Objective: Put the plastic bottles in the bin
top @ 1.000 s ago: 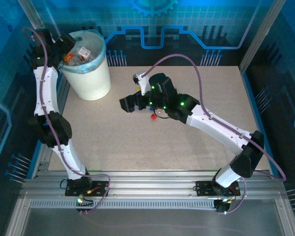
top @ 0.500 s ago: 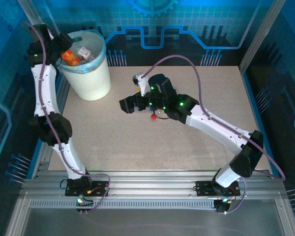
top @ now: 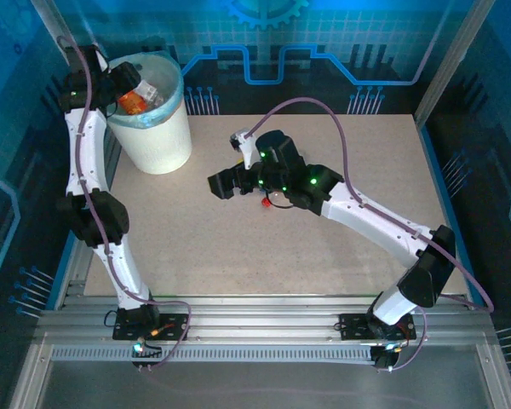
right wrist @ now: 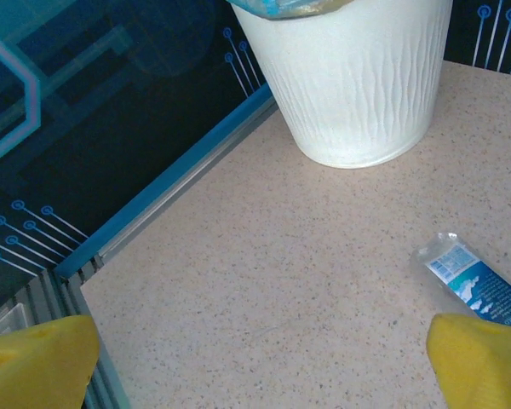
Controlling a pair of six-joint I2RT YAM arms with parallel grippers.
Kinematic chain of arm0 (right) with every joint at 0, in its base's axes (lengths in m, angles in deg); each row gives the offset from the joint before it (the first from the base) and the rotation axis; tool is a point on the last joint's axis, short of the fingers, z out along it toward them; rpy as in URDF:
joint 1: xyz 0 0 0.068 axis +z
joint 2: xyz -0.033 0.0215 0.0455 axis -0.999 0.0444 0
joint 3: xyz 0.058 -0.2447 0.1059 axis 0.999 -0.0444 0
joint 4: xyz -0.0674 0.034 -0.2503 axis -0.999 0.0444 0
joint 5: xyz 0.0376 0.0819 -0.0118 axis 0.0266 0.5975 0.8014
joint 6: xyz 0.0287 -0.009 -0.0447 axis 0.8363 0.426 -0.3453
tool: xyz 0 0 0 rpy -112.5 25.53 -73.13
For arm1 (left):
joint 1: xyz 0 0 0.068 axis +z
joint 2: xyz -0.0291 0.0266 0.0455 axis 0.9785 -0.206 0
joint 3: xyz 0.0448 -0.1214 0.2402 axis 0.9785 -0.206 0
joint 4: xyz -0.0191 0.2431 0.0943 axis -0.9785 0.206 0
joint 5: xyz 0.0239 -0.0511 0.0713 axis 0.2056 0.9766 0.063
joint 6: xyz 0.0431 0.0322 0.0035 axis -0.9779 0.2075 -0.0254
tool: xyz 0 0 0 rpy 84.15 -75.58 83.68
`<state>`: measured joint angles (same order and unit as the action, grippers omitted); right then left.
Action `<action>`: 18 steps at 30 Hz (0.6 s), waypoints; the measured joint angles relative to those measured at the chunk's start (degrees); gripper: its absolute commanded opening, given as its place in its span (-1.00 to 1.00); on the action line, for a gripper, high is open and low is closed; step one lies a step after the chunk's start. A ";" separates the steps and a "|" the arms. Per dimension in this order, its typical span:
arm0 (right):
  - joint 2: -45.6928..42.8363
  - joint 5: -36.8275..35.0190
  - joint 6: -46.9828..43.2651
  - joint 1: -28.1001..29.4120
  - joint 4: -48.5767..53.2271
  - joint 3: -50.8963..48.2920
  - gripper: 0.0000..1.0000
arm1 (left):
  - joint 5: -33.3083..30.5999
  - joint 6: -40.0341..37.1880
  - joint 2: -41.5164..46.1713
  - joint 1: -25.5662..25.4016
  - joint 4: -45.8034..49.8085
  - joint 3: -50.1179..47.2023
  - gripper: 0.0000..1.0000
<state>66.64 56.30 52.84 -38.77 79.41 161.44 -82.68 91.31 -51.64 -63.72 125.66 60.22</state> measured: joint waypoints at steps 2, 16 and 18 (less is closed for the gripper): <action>0.00 -1.16 0.07 0.00 0.85 0.02 1.00 | 0.02 0.28 0.00 -0.04 2.27 1.68 0.64; 6.93 -11.19 6.40 -11.54 16.63 8.13 1.00 | -4.20 -3.93 28.28 -7.87 -5.75 -23.15 0.66; 8.98 -10.80 7.91 -14.01 17.86 8.04 1.00 | -4.07 -6.62 35.12 -12.24 -9.70 -30.67 0.66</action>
<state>75.62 45.50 60.76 -52.78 97.27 169.49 -86.74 84.69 -16.51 -75.96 115.96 29.56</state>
